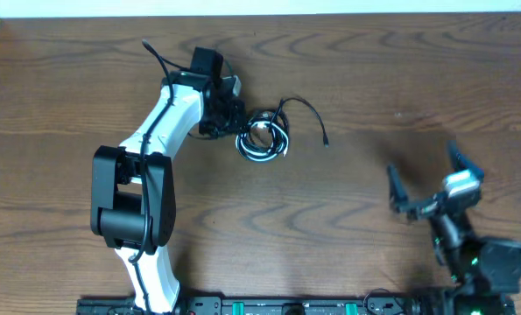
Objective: Untangle cables
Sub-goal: 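Move the right gripper leftward toward the cable bundle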
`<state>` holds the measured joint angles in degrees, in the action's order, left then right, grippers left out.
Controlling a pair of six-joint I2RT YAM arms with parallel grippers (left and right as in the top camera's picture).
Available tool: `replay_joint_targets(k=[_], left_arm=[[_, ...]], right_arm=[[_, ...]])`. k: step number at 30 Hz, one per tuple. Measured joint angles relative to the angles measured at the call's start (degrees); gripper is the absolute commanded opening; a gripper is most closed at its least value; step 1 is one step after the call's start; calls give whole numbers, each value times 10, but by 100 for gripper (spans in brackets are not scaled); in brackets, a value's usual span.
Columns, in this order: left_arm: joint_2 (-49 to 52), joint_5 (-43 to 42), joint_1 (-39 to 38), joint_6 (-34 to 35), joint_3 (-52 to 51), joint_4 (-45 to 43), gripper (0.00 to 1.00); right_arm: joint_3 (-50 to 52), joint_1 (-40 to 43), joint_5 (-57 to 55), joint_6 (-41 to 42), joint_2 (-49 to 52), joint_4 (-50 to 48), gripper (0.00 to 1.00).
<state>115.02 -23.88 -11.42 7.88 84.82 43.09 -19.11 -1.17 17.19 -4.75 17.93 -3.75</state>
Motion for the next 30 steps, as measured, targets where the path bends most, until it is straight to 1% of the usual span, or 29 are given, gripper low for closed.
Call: replay_joint_targets(k=[1,2,3,5,6,7,11,13,15,18,20,21,22,24,25,26,27,30], left_arm=[[0,0,0,-1,0,0,54],[0,0,0,-1,0,0,60],[0,0,0,-2,0,-1,65],[0,0,0,0,0,1,69],[0,0,0,-1,0,-1,75],[0,0,0,-4,0,-1,77],[0,-1,0,-2,0,-2,83],[0,-9,0,-1,0,-5,87],[0,-33,0,-2,0,-10,90],[0,-65,0,-2,0,-11,90],[0,-80,0,-2,0,-10,90],[0,-83,0,-2,0,-8,90],[0,-84,0,-2,0,-4,90],[0,-83,0,-2,0,0,90],[0,-83,0,-2,0,0,89],[0,-83,0,-2,0,0,85],[0,-84,0,-2,0,1,78],[0,-84,0,-2,0,3,78]], right_arm=[[-21,0,2,0,25,-2,99],[-47,0,8,0,53,-2,99],[-85,0,20,2,99,-4,99],[-131,0,39,15,163,8,99],[-153,0,47,25,193,17,99],[-180,0,56,38,232,32,99],[-236,0,90,68,336,68,99],[-254,0,119,76,391,70,99],[-256,0,144,80,422,62,99],[-257,0,170,85,463,57,99],[-257,0,184,108,493,56,99],[-257,0,193,135,504,56,99],[-257,0,202,166,515,56,94],[-257,0,211,207,531,50,74],[-257,0,217,230,542,47,68],[-257,0,219,243,551,43,60],[-258,0,221,260,560,40,52],[-259,-4,223,303,595,35,40]])
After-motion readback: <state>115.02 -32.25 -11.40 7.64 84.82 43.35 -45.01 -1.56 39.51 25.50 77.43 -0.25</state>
